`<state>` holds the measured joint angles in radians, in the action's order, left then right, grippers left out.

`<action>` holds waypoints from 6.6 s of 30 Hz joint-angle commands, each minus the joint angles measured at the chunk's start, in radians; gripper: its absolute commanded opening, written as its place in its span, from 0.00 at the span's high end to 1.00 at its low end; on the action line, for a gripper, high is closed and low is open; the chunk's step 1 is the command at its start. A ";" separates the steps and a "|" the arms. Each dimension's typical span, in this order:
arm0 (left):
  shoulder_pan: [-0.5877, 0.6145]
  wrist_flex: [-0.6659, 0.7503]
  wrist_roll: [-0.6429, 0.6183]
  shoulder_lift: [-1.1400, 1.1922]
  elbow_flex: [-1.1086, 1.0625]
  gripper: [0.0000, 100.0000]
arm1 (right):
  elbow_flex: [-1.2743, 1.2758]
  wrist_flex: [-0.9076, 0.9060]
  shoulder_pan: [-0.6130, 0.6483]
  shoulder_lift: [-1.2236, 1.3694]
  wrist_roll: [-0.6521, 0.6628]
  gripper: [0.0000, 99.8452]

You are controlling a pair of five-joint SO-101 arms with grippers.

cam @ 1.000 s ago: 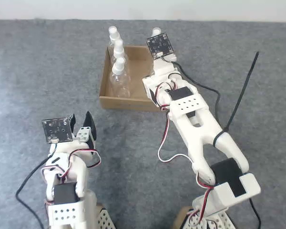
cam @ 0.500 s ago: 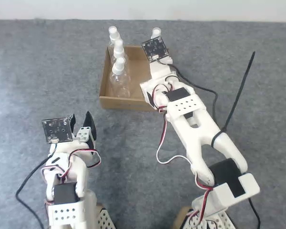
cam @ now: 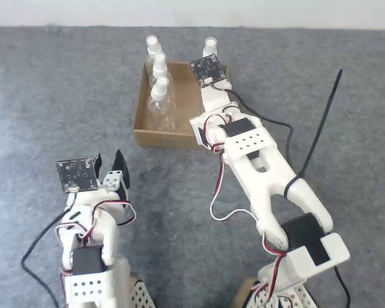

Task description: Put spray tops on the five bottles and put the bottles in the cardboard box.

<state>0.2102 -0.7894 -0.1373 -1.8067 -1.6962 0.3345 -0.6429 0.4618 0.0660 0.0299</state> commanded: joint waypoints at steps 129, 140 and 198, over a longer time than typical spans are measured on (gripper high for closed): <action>-0.005 -0.018 0.006 -0.014 0.012 0.86 | 0.825 0.206 -0.222 -1.681 0.021 0.99; -0.005 -0.018 0.006 -0.014 0.012 0.86 | 0.825 0.120 -0.283 -1.715 0.023 0.99; -0.005 -0.018 0.006 -0.014 0.012 0.86 | 1.336 -0.027 -0.516 -1.883 0.098 0.99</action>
<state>0.2102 -0.8017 -0.1373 -1.8067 -1.6962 1.6586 -0.6767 -0.0552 -1.8029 0.1112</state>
